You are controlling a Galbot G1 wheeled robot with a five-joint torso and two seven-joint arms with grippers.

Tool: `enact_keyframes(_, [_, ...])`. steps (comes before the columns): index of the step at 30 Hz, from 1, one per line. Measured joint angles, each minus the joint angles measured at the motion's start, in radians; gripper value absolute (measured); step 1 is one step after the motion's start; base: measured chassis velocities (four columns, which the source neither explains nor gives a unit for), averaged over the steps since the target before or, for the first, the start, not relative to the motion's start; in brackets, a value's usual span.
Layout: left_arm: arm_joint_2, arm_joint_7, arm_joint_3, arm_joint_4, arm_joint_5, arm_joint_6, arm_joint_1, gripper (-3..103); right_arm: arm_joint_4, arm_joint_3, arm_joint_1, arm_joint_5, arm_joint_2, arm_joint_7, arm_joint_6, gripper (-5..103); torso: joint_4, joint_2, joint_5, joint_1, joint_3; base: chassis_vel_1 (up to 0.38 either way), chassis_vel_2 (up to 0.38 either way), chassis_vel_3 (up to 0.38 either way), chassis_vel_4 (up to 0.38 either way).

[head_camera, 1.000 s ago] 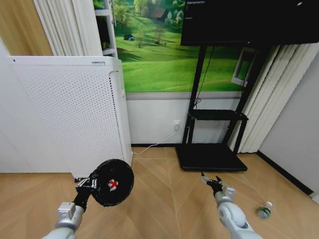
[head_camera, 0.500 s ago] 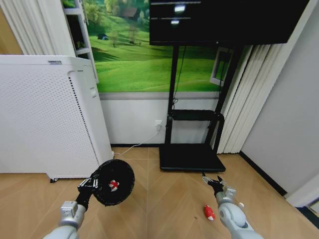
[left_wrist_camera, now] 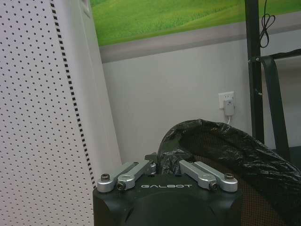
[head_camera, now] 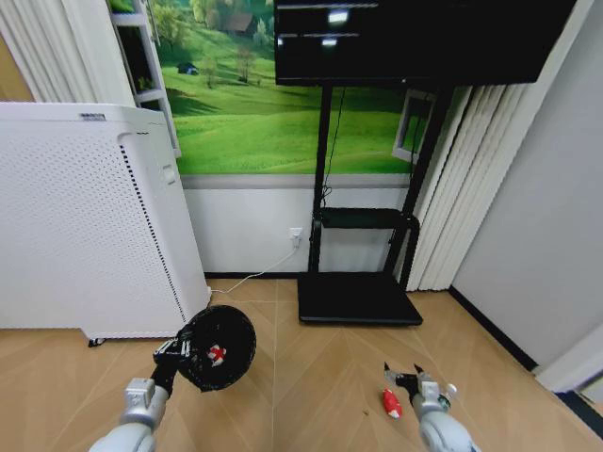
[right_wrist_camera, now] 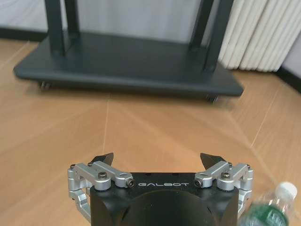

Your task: Pick up the trash bin and place the garbage on the floor into it.

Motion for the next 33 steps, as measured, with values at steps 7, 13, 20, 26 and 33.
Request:
enact_keyframes(7, [0.007, 0.001, 0.003, 0.016, -0.004, 0.0, -0.002, 7, -0.065, -0.111, 0.06, 0.037, -0.025, 0.003, -0.011, 100, 0.0004, 0.0, -0.0001, 0.0, 0.0, 0.0, 0.0, 0.0, 0.0])
enact_keyframes(13, [0.01, 0.002, 0.006, 0.036, -0.004, -0.003, -0.005, 7, -0.182, -0.186, 0.145, 0.059, 0.001, 0.01, -0.018, 100, 0.0002, 0.0, 0.0001, 0.0, 0.0, 0.0, 0.0, 0.0, 0.0])
enact_keyframes(20, [0.02, 0.004, 0.013, 0.06, -0.007, -0.007, -0.013, 7, -0.344, -0.23, 0.224, 0.041, 0.034, 0.006, -0.005, 100, 0.0001, 0.0, -0.0001, 0.0, 0.0, 0.0, 0.0, 0.0, 0.0])
enact_keyframes(26, [0.017, 0.004, 0.021, 0.071, -0.005, -0.013, -0.013, 7, -0.442, -0.259, 0.262, 0.002, 0.046, -0.005, 0.024, 100, 0.0, 0.0, -0.0002, 0.0, 0.0, 0.0, 0.0, 0.0, 0.0])
enact_keyframes(33, [0.021, 0.005, 0.02, 0.082, -0.004, -0.017, -0.014, 7, -0.503, -0.269, 0.286, -0.008, 0.057, -0.03, 0.027, 94, 0.0001, 0.0, -0.0001, 0.0, 0.0, 0.0, 0.0, 0.0, 0.0])
